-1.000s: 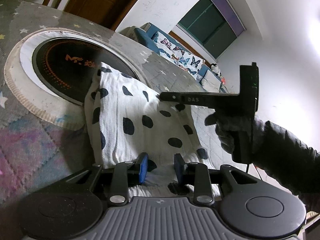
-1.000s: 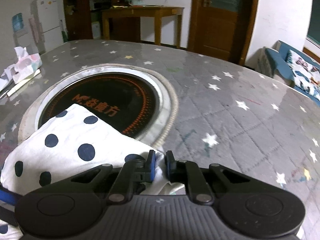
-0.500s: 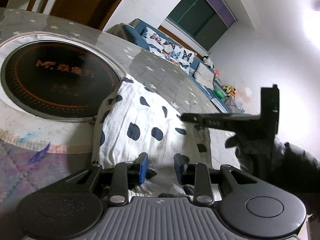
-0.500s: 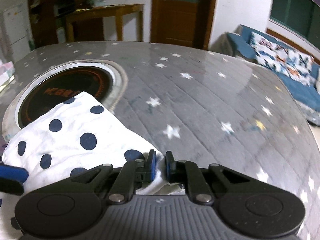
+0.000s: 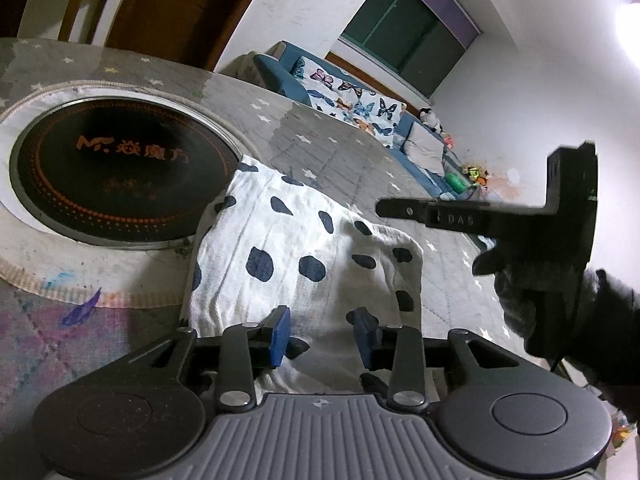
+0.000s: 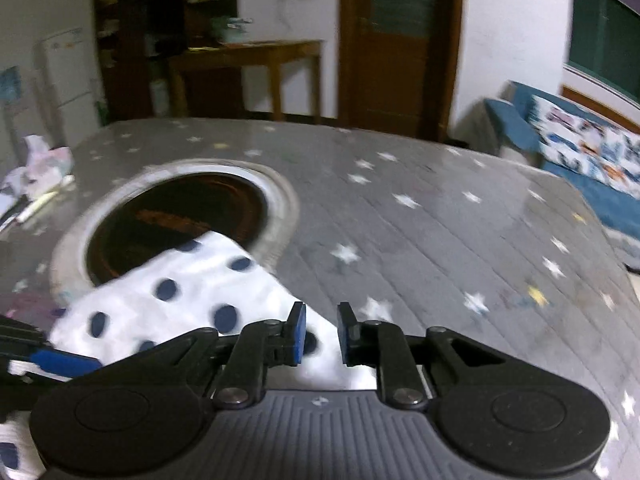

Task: Fold clothes

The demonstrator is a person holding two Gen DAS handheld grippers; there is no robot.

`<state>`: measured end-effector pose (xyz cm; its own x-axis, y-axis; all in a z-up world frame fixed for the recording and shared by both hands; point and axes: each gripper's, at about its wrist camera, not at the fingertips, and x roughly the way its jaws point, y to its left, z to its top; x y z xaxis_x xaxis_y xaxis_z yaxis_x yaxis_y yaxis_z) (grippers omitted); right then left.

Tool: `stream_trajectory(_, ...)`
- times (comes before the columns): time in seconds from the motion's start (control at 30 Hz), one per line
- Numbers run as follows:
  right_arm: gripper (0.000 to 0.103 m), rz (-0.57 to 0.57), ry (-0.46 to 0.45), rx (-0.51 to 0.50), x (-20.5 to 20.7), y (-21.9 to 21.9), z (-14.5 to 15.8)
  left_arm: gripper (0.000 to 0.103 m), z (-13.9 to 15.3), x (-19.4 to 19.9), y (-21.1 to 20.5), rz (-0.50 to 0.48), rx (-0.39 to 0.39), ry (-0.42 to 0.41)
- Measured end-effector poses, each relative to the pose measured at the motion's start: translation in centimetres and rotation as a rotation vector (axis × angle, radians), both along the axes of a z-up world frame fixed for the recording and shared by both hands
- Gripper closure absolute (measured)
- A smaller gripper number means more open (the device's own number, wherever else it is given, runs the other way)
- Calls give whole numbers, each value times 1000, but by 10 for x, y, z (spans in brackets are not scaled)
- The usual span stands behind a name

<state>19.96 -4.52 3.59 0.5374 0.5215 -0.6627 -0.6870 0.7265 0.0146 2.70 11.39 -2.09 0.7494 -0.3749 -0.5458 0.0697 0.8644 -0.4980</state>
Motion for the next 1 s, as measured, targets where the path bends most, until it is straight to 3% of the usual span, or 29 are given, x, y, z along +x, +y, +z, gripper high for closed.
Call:
stream_trajectory(0.07,78,46,11,18,2,7,1,62,3,-1,-3,11,13,3)
stream_trajectory(0.23,71,147,33,33,3,27,-3,60,10,-8,-8,45,37,7)
stream_trajectory(0.33,62,205,49,30,4,42,-7,60,14,-14,-8,73,44,11)
stream_trajectory(0.6,60,331,88,12,13,85,-23,58,17,-22,-3,113,48,30)
stream_trajectory(0.9,55,341,59,-21,19,103,-35,57,23,-28,-2,124,37,19)
stream_trajectory(1.0,48,329,64,3,15,90,-27,57,27,-27,2,142,28,0)
